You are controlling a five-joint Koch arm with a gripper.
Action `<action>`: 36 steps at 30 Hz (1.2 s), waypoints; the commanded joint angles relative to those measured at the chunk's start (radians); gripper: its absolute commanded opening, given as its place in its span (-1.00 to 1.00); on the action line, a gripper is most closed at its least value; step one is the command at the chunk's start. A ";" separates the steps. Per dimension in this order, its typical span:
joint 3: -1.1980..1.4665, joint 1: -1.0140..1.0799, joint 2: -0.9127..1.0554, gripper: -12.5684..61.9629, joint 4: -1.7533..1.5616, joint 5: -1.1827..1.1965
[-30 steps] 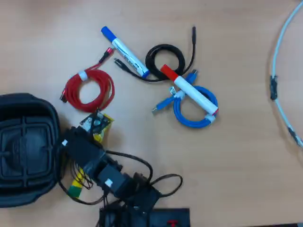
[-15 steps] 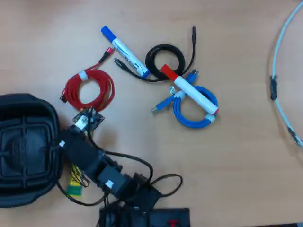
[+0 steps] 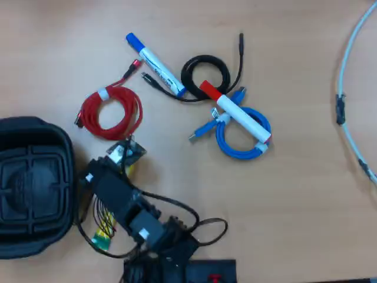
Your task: Pick up the yellow instant coffee stick, then put it in the black bowl
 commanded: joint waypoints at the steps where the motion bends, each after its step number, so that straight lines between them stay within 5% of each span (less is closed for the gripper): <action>1: -0.060 0.014 0.123 -0.83 0.132 0.021; 16: -0.249 -0.009 0.511 -0.83 0.382 0.057; 36: -0.440 -0.235 0.538 -0.83 -0.012 0.322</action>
